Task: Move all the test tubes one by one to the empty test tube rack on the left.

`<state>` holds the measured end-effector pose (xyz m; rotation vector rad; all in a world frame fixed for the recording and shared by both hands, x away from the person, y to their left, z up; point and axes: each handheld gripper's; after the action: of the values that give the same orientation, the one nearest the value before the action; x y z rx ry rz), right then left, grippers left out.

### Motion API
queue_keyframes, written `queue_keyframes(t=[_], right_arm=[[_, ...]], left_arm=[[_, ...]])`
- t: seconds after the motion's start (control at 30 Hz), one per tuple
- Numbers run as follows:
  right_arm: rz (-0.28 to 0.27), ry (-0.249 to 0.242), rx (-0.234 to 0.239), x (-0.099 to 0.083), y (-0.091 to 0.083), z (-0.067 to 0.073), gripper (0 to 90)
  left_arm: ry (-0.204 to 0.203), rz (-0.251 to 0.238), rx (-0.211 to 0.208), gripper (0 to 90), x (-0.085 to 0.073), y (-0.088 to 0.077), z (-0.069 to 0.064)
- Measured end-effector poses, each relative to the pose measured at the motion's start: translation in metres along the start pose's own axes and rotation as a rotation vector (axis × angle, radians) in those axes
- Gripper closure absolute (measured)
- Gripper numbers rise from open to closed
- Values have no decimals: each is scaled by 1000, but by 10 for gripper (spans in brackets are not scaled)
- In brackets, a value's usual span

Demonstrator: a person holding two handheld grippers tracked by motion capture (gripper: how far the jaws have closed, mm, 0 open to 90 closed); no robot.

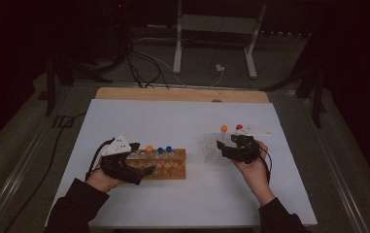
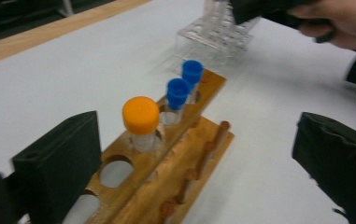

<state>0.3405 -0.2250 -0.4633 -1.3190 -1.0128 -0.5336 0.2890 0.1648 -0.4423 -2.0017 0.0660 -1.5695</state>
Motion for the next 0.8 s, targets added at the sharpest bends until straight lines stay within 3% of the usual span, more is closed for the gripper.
queue_keyframes(t=[0.17,0.6,0.8], right_arm=[[34,-7,-54,7,11,0,470],[70,5,-84,12,32,1,721],[73,-5,-93,14,30,1,752]], left_arm=[[2,1,-21,11,0,0,-2],[11,-15,-30,11,2,-3,-3],[14,-20,-26,11,3,-4,-3]])
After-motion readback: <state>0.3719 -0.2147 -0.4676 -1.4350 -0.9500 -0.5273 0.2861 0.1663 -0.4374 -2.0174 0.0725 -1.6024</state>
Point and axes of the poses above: each handheld gripper's, and its own axes: y roughly forward along the jaws, x roughly out of its top, z roughly to its left, and after that the axes turned 11 degrees about -x, right-handed
